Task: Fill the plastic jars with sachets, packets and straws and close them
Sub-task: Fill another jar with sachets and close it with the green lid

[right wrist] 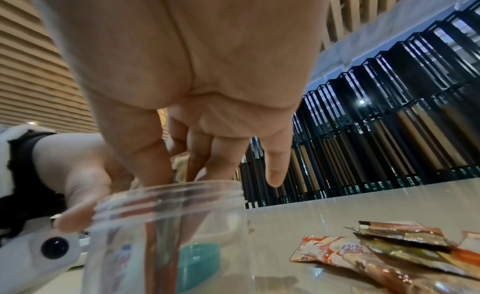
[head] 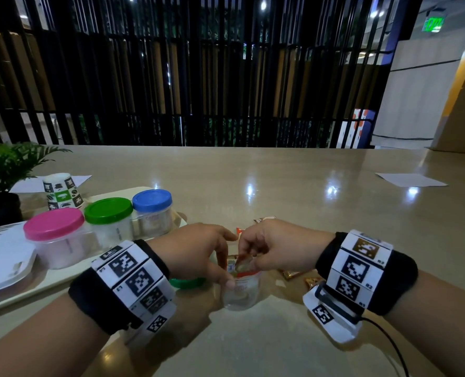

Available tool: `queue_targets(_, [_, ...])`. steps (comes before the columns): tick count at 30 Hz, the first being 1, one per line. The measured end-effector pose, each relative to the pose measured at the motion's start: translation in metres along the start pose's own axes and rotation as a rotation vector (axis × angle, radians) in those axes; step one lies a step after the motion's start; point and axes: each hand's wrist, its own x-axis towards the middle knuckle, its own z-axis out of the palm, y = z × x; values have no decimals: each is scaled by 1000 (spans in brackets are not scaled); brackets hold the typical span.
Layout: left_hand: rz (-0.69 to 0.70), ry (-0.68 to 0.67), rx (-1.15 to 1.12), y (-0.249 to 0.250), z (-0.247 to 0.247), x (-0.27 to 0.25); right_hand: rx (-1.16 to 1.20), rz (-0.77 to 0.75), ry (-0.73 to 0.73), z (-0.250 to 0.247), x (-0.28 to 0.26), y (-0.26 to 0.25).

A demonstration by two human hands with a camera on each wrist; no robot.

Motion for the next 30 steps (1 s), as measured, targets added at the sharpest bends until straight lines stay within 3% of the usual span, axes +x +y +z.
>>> queue_targets(5, [31,-55,-23,2,0,-2,-151,-11,-72,3,-2,-8])
queue_targets(16, [50,-148,64,5,0,-5,-135,-6,-145,-3,-2,-8])
queue_targets(20, [49,-152,45,4,0,-6,82,57,70,-25,-3,-1])
queue_targets(22, [47,-151,24,4,0,-6,110,101,183,-40,-5,9])
queue_targets(24, [52,-149,10,4,-1,-6,65,154,206,-51,-8,22])
queue_targets(30, [63,-151,19,3,-1,-5,-253,444,-77,-35,-7,66])
